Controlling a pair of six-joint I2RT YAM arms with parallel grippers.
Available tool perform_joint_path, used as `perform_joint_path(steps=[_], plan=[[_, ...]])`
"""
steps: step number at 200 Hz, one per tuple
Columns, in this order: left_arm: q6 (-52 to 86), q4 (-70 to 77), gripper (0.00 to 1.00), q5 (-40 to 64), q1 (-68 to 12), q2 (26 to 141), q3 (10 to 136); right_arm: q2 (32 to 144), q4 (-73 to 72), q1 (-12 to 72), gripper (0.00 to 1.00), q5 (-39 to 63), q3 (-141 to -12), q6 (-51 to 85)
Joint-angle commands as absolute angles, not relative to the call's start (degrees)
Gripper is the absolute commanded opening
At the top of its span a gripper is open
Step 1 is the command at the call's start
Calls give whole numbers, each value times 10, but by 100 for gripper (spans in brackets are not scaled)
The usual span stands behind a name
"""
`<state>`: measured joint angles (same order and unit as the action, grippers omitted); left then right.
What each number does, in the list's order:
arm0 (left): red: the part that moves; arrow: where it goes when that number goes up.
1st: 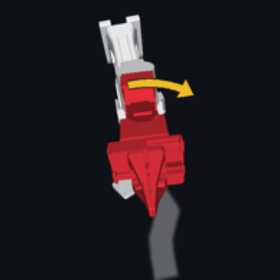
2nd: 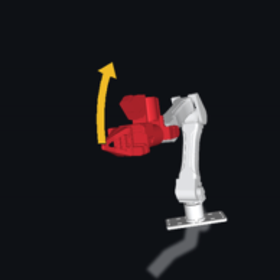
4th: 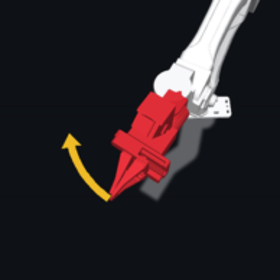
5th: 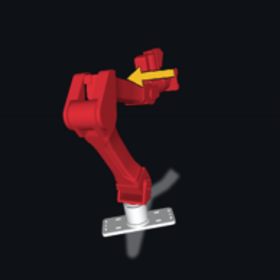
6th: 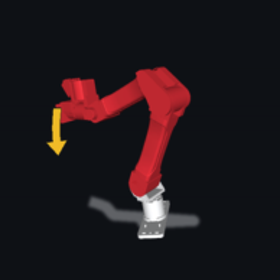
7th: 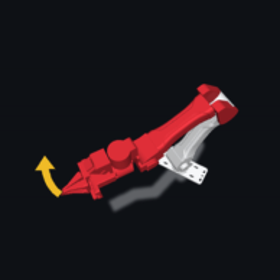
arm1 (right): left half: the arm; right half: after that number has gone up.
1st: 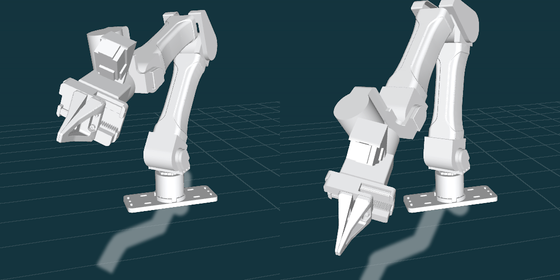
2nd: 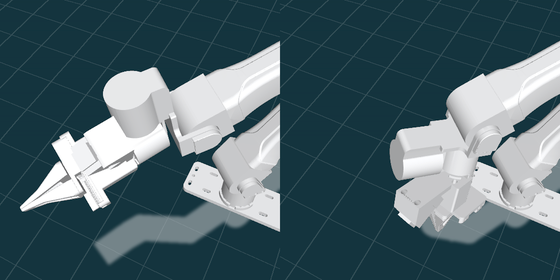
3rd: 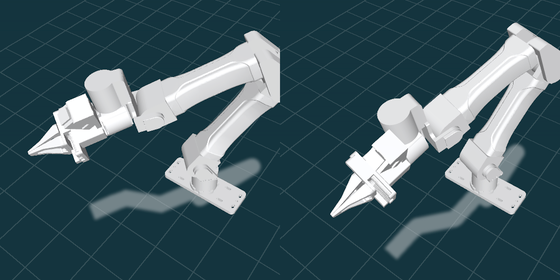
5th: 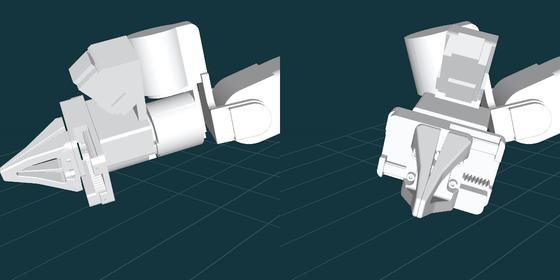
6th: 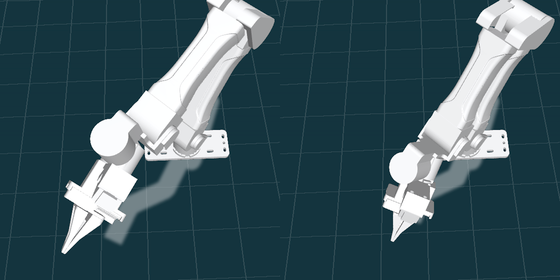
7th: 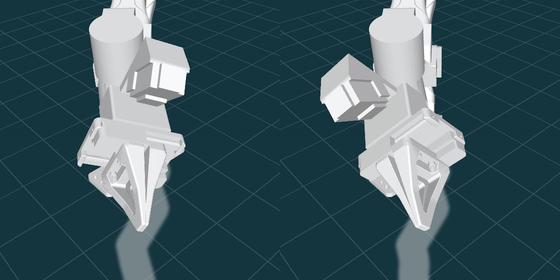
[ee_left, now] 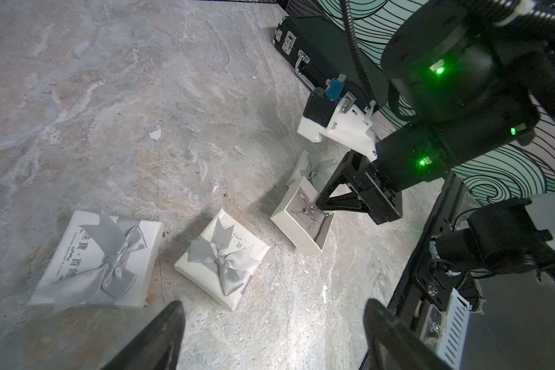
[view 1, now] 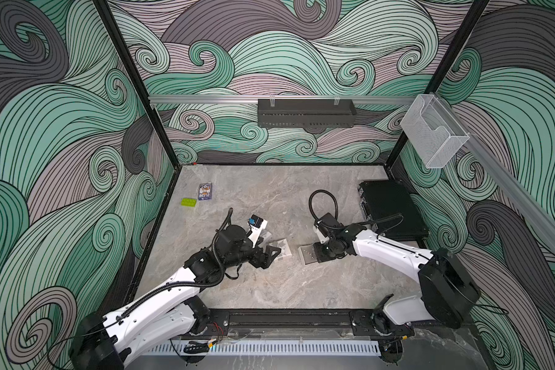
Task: Take the necklace out of the lift-off lid jewelry box
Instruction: Place the jewelry box at the center of the board.
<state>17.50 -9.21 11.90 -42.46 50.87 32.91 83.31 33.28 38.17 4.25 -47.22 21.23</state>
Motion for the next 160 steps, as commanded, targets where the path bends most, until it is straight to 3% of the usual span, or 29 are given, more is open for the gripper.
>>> perform_joint_path(steps=[1, 32, 123, 160], plan=[[172, -77, 85, 136, -421, 517, 333, 829, 347, 387, 18, 38, -479, 210], [174, -75, 85, 136, -421, 524, 333, 804, 363, 398, 34, 31, -487, 203], [181, -73, 83, 132, -421, 528, 331, 795, 357, 426, 35, 26, -500, 224], [176, -79, 83, 131, -421, 522, 331, 812, 338, 426, 43, 23, -486, 229]])
